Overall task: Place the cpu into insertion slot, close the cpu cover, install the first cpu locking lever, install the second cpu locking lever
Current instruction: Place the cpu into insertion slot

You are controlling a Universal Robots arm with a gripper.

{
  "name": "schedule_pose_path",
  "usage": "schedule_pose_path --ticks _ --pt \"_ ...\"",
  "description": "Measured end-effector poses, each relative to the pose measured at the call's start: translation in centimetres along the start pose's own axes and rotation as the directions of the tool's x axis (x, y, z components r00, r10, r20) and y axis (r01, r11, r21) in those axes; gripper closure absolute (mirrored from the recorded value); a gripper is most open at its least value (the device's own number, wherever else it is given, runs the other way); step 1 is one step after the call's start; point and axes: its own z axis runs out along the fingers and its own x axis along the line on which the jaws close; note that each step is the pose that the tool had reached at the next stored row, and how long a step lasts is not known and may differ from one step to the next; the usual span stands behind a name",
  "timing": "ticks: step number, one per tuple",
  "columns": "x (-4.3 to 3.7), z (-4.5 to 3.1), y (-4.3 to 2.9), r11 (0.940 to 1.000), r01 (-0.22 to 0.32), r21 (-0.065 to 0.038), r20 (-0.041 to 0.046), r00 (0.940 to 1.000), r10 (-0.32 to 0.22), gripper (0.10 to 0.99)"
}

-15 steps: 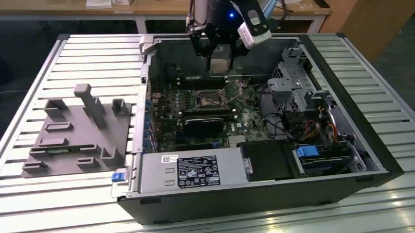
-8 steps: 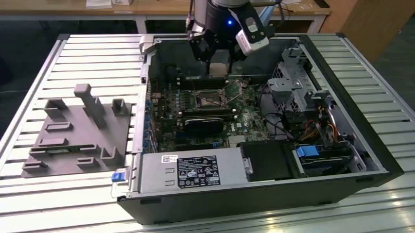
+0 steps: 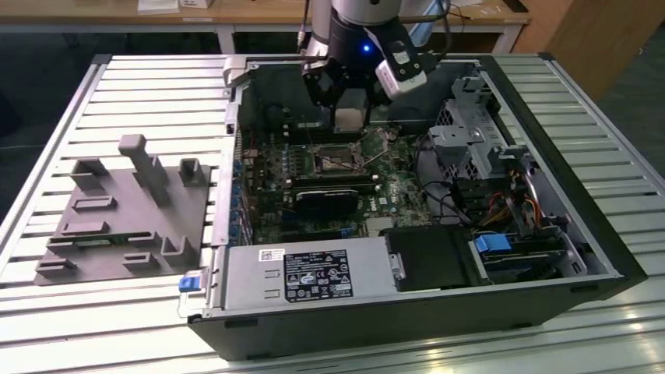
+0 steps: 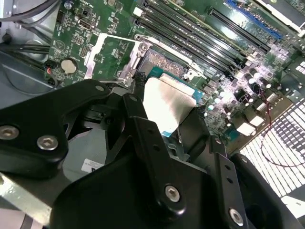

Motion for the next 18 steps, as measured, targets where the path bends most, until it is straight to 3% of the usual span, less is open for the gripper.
schedule_pose_path --ticks 5,9,14,18 --pt "0.0 0.44 -0.04 0.9981 -0.061 0.0 0.0061 0.9981 0.061 0.549" --pt "0.0 0.66 -0.06 0.9909 -0.135 -0.001 0.0135 0.9908 0.135 0.549" --pt "0.0 0.92 -0.09 0.9751 -0.222 -0.003 0.0222 0.9748 0.222 0.549" --pt "0.0 1.09 -0.11 0.9562 -0.293 -0.005 0.0293 0.9557 0.293 0.549"
